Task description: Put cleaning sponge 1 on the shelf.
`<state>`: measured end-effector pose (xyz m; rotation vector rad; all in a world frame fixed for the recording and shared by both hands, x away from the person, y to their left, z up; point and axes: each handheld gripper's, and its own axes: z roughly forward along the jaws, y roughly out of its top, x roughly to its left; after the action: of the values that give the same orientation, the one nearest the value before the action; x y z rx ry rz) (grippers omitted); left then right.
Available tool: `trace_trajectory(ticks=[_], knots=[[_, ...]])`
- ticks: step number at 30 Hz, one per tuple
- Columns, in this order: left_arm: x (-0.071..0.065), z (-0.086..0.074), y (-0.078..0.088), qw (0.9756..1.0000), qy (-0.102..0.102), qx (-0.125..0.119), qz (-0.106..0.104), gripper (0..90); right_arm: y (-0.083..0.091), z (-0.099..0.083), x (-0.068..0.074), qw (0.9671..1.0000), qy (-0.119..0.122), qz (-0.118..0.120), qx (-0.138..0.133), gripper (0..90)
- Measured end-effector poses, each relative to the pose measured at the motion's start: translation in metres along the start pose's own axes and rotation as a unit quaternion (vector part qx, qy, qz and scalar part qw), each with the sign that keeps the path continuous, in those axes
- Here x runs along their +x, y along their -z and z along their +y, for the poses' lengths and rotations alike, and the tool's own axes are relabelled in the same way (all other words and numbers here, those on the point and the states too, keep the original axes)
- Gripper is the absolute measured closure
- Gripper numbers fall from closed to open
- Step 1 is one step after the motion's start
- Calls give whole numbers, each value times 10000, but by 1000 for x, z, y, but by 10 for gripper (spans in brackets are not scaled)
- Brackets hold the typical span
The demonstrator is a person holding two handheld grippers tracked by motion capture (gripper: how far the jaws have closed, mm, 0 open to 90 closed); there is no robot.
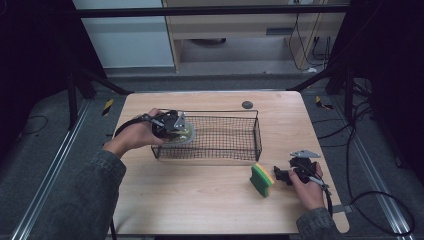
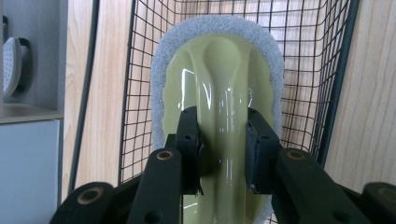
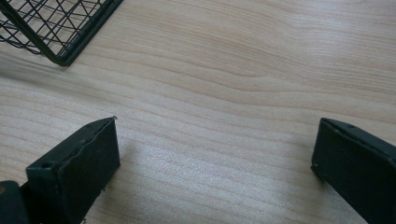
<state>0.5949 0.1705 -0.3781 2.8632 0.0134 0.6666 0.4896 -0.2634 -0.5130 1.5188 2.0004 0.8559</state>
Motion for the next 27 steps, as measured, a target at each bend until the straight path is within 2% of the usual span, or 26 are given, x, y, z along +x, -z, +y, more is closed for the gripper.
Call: trace_trajectory(ticks=[17, 27], knots=[[-2, -7, -16, 9999, 119, -13, -120, 705, 0, 0, 0, 10000, 0, 0, -1, 11], [0, -8, -28, 9994, 211, 91, -261, 704, 0, 0, 0, 10000, -3, 0, 0, 11]])
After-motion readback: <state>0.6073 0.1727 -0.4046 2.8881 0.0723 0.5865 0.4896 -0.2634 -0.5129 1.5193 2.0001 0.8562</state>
